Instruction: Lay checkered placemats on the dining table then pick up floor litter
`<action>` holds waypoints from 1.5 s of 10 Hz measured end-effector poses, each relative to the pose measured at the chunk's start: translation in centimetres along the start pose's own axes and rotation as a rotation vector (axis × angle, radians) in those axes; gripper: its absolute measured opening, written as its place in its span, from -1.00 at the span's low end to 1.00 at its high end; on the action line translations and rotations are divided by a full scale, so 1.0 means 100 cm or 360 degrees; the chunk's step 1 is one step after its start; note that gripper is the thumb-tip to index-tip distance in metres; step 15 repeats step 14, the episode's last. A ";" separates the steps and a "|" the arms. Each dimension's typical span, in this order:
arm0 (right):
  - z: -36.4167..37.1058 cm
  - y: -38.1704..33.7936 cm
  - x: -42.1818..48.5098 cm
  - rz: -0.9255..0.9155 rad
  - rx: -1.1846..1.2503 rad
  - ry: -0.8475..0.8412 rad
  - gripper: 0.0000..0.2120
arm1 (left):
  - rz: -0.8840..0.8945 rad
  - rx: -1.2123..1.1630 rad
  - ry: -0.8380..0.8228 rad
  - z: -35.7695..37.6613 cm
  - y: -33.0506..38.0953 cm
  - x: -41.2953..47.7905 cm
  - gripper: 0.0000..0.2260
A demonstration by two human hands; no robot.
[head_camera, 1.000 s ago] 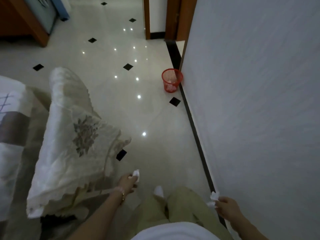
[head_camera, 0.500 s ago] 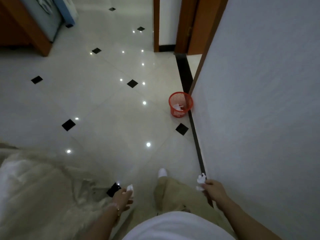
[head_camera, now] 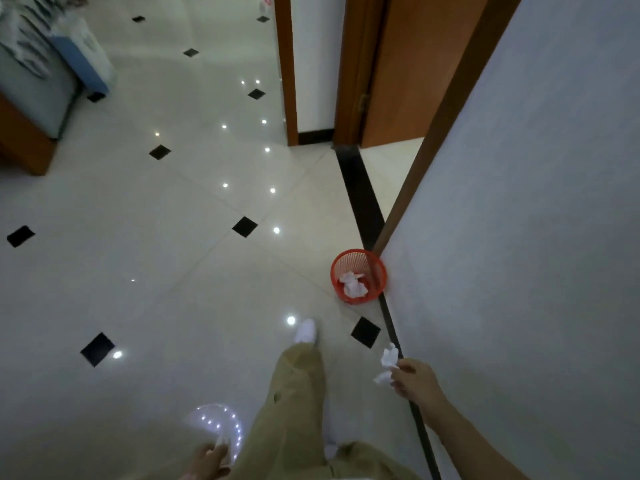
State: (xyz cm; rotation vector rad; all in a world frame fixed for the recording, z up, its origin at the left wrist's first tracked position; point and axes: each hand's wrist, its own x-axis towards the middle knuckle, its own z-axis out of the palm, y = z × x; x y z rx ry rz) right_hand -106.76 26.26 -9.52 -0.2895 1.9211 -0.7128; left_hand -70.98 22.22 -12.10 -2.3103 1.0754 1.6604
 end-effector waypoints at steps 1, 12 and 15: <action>-0.011 -0.008 0.024 0.0303 0.0110 0.0155 -0.73 | 0.0064 -0.0013 0.0019 -0.020 0.106 0.040 -0.74; 0.054 -0.052 0.385 0.0814 0.1144 0.0137 -0.82 | 0.0087 0.0089 -0.0644 0.232 0.389 0.302 -0.81; -0.003 -0.113 0.281 0.0528 0.0858 0.0355 -0.82 | 0.0015 -0.0277 -0.0587 0.164 0.379 0.206 -0.94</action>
